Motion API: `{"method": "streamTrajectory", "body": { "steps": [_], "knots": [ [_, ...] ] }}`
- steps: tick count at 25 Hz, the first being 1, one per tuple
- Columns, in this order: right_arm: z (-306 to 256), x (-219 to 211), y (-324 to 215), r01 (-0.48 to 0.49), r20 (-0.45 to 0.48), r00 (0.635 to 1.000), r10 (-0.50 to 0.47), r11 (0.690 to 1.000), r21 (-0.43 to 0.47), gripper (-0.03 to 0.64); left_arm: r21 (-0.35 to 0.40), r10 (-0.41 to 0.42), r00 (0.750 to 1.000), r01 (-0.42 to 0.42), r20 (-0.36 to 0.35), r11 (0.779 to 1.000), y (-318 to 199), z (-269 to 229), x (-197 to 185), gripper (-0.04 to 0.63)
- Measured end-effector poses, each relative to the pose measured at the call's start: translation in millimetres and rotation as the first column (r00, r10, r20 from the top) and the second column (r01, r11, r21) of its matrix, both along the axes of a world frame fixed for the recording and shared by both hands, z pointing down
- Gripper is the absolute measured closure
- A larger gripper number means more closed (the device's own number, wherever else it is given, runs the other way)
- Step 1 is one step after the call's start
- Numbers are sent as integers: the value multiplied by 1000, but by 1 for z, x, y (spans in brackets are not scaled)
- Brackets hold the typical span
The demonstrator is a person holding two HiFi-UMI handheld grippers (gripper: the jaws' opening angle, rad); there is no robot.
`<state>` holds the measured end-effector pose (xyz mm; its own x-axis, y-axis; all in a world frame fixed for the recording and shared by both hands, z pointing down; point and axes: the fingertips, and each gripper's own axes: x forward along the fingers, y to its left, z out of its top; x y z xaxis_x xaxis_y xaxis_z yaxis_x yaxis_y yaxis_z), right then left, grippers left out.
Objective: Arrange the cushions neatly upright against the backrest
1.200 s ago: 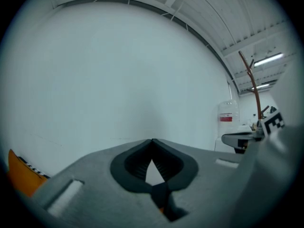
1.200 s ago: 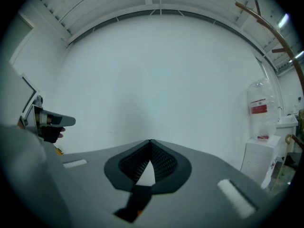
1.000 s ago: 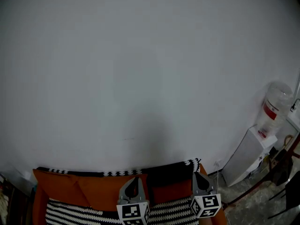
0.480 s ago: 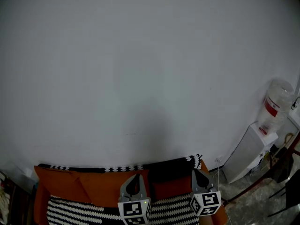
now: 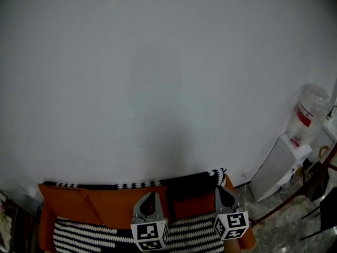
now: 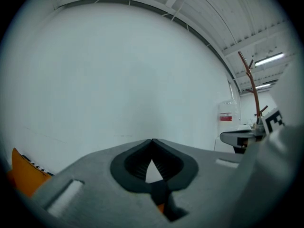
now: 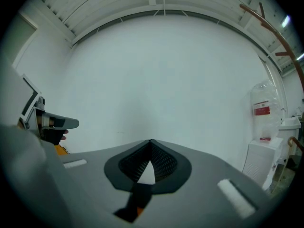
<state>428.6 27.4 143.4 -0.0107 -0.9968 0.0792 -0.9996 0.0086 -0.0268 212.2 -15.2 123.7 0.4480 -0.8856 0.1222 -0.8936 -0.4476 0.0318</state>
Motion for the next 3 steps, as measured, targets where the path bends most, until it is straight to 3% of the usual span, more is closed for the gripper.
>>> {"method": "streamTrajectory", "body": {
  "steps": [3],
  "knots": [
    [-1,1,0,2,-4,1000,-2,1000,3,609,3,-5,1000,5,0,1000,0,-1,-1,591]
  ]
}}
